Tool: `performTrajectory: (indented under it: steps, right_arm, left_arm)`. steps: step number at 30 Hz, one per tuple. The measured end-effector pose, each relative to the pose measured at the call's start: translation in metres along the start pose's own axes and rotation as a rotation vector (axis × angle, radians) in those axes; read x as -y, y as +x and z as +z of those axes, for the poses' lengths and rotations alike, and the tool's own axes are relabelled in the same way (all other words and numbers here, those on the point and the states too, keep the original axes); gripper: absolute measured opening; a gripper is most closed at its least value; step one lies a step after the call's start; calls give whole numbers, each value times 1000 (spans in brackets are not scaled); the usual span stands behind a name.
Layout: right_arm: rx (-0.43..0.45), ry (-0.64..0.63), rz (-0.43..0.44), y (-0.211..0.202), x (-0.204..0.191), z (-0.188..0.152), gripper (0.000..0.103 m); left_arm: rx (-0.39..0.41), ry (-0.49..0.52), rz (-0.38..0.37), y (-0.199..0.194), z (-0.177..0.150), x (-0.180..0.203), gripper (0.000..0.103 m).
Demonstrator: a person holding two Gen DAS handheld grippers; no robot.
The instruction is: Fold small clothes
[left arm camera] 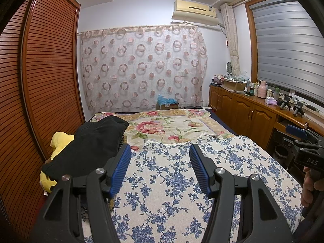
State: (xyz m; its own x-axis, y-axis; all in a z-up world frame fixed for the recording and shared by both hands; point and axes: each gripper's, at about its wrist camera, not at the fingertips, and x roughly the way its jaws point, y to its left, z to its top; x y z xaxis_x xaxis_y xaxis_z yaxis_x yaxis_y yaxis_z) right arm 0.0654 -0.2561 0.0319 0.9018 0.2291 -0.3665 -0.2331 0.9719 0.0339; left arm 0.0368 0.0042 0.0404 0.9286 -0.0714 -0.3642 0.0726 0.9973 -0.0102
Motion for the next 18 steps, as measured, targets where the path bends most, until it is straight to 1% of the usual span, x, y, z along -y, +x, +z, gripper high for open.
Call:
performTrajectory:
  steps: [18]
  right_arm:
    - [0,0,2,0,3,-1,86]
  left_arm:
    - [0,0,1,0,-1,0,59]
